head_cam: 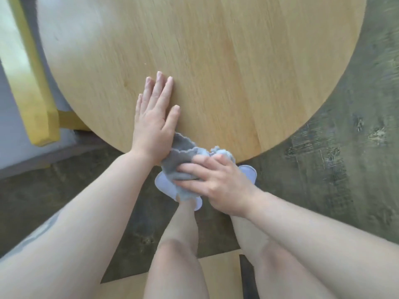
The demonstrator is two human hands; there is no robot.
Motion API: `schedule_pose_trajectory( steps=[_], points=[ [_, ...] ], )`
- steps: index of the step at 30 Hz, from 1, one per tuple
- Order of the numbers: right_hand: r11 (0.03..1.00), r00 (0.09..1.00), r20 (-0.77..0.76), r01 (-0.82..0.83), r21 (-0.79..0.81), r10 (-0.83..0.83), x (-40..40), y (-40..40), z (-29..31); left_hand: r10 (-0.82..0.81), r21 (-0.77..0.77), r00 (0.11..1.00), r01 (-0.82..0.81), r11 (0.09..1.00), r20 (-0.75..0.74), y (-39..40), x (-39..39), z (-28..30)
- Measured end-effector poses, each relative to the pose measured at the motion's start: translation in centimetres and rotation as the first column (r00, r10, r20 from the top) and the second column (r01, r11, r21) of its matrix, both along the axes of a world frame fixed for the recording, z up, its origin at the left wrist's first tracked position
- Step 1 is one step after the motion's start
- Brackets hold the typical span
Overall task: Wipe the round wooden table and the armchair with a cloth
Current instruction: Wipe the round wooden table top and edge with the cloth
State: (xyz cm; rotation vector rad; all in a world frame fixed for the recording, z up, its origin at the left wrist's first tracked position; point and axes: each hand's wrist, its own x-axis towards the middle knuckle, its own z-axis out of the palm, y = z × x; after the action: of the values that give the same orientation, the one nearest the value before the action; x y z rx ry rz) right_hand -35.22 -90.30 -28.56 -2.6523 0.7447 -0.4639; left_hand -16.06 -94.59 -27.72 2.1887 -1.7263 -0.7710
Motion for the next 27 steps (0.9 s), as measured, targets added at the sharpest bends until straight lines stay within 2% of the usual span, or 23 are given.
schedule_pose_trajectory(
  steps=[1,2,3,5,6,7,8,9,11,13,15,16,17,18,19,20,21,22,23,24,25,26,27],
  points=[
    [0.998,0.996,0.053,0.068,-0.004,-0.068,-1.0,-1.5,0.4,-0.024,0.002,0.999,0.024,1.000,0.040,0.2,0.4,-0.1],
    [0.972,0.969,0.086,0.236,-0.017,-0.234,-2.0,-3.9,0.6,-0.030,-0.004,0.995,0.030,1.000,0.091,0.3,1.0,-0.1],
    [0.899,0.898,0.070,0.438,-0.032,-0.435,-2.8,-6.6,0.4,-0.011,-0.018,0.990,0.014,1.000,0.139,0.5,1.8,-0.2],
    [0.677,0.671,-0.091,0.733,-0.062,-0.736,-2.4,-10.7,0.3,0.083,-0.047,0.979,-0.076,0.996,0.184,0.6,3.3,-0.5],
    [0.592,0.573,-0.174,0.801,-0.088,-0.801,-1.0,-10.9,-0.1,0.131,-0.056,0.975,-0.123,0.991,0.182,0.6,4.1,-0.7],
    [0.568,0.541,-0.212,0.818,-0.092,-0.814,0.9,-9.9,-0.4,0.157,-0.060,0.972,-0.149,0.987,0.174,0.6,4.8,-0.9],
    [0.609,0.587,-0.210,0.791,-0.058,-0.782,2.9,-8.0,-0.7,0.156,-0.063,0.973,-0.147,0.987,0.168,0.6,5.4,-1.0],
    [0.717,0.706,-0.174,0.697,0.000,-0.686,4.9,-5.6,-0.8,0.138,-0.068,0.976,-0.128,0.989,0.166,0.5,5.8,-1.2],
    [0.930,0.927,-0.106,0.365,0.034,-0.360,8.3,-0.4,-0.7,0.105,-0.080,0.983,-0.094,0.992,0.152,0.4,6.5,-1.3],
    [0.974,0.970,-0.097,0.226,0.029,-0.222,9.9,1.7,-0.7,0.100,-0.092,0.988,-0.090,0.992,0.115,0.3,6.7,-1.3],
    [0.938,0.927,-0.144,0.347,-0.029,-0.347,8.9,1.1,-1.3,0.100,-0.087,0.991,-0.092,0.992,0.087,0.6,6.7,-1.1],
    [0.881,0.863,-0.176,0.466,-0.085,-0.473,7.4,0.5,-1.7,0.093,-0.082,0.992,-0.086,0.993,0.082,0.8,6.6,-1.1],
    [0.772,0.745,-0.207,0.624,-0.118,-0.634,5.6,-0.3,-1.8,0.085,-0.077,0.993,-0.078,0.994,0.082,1.0,6.5,-1.1],
    [0.594,0.569,-0.200,0.798,-0.100,-0.798,3.9,-1.4,-1.5,0.083,-0.072,0.993,-0.077,0.994,0.084,1.0,6.5,-1.1],
    [0.359,0.348,-0.146,0.931,-0.063,-0.926,3.0,-2.4,-1.0,0.088,-0.073,0.993,-0.082,0.994,0.082,1.0,6.5,-1.1],
    [0.143,0.142,-0.088,0.990,-0.001,-0.986,3.5,-3.1,-0.4,0.096,-0.077,0.993,-0.091,0.993,0.068,1.0,6.6,-1.1],
    [0.061,0.063,-0.039,0.997,0.051,-0.997,5.2,-3.4,0.0,0.107,-0.081,0.993,-0.104,0.991,0.041,0.9,6.6,-1.1],
    [0.151,0.153,-0.033,0.987,0.061,-0.988,7.7,-3.4,0.1,0.124,-0.086,0.992,-0.124,0.989,-0.002,0.8,6.7,-1.1],
    [0.392,0.394,-0.067,0.919,0.031,-0.917,10.6,-2.6,-0.1,0.142,-0.095,0.988,-0.147,0.985,-0.057,0.8,6.9,-1.1],
    [0.662,0.657,-0.124,0.750,0.002,-0.744,12.9,-1.3,-0.4,0.149,-0.104,0.982,-0.161,0.981,-0.114,0.8,7.2,-1.0],
    [0.829,0.811,-0.187,0.559,-0.031,-0.554,13.8,-0.3,-0.6,0.140,-0.110,0.976,-0.159,0.981,-0.167,0.9,7.5,-0.9],
    [0.890,0.858,-0.244,0.450,-0.068,-0.453,13.2,-0.6,-0.9,0.119,-0.109,0.969,-0.145,0.983,-0.216,1.0,7.9,-0.8],
    [0.881,0.837,-0.279,0.463,-0.099,-0.471,11.6,-1.8,-1.4,0.097,-0.103,0.959,-0.128,0.986,-0.266,1.0,8.3,-0.6]
  ],
)
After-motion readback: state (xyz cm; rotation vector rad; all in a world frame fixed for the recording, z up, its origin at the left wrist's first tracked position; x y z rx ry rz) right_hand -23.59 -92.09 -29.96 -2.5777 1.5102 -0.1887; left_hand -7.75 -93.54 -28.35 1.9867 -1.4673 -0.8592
